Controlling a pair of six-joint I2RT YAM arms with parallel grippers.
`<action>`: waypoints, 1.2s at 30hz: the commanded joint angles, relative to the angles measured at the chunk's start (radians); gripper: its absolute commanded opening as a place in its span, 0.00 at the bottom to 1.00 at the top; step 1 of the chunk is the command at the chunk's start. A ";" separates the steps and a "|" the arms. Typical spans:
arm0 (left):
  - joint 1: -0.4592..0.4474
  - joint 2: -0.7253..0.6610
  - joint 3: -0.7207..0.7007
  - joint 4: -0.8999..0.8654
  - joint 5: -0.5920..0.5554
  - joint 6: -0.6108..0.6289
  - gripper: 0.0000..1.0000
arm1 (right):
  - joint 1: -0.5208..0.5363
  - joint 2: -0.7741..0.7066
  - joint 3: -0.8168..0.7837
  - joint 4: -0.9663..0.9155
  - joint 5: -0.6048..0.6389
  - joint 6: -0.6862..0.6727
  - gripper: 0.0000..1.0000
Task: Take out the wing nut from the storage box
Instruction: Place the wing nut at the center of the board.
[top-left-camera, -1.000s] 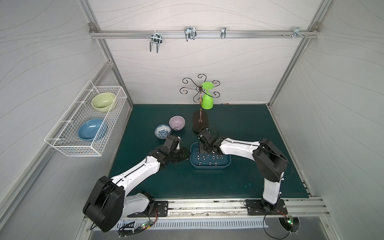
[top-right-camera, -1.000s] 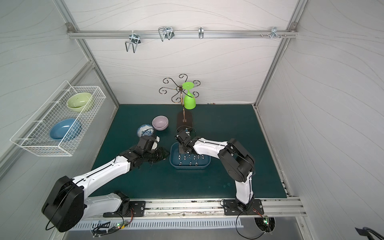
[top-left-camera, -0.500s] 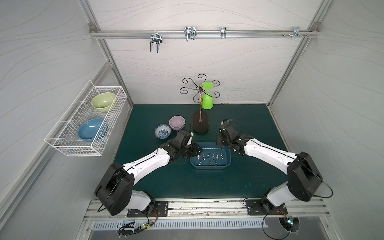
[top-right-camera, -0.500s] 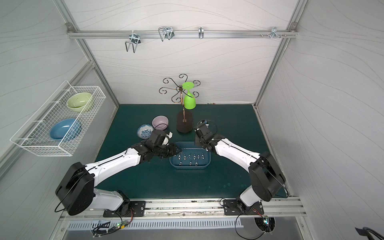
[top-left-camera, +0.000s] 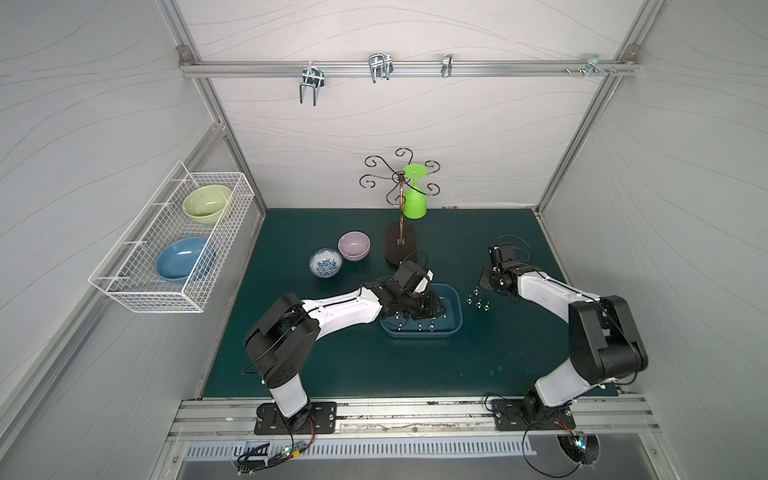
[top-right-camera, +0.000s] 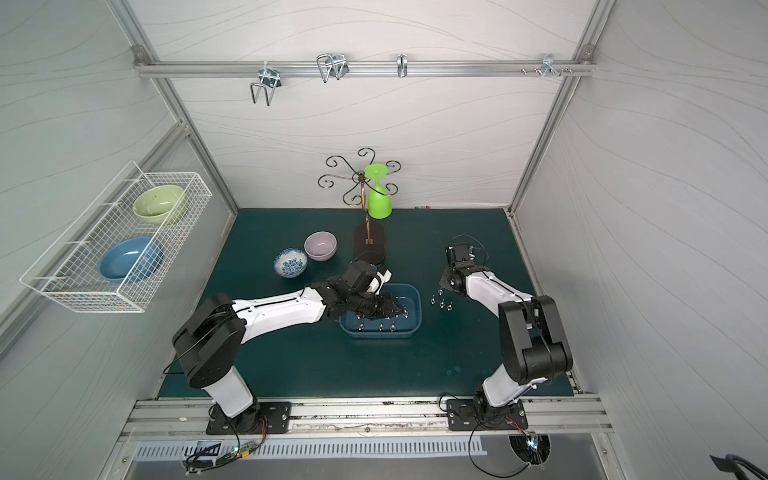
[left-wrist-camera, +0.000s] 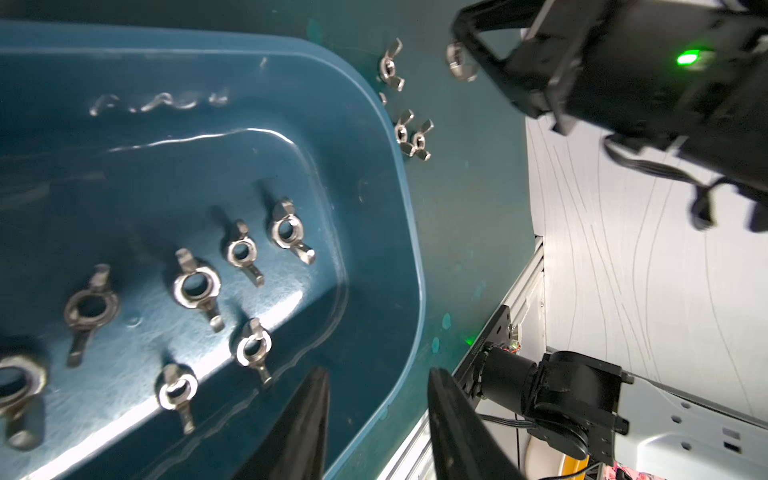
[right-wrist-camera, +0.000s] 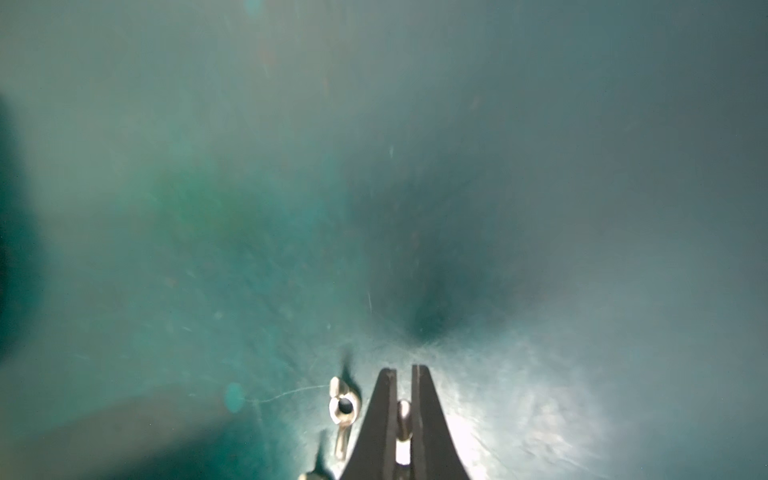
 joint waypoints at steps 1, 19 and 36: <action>-0.004 -0.010 0.054 0.022 0.017 0.007 0.43 | -0.005 0.035 0.006 0.026 -0.034 0.012 0.00; -0.004 -0.057 0.013 0.003 -0.026 0.015 0.44 | -0.007 0.091 -0.005 0.023 -0.020 0.008 0.00; -0.004 -0.106 -0.045 -0.007 -0.055 0.011 0.44 | -0.006 0.054 -0.015 0.015 -0.032 0.004 0.18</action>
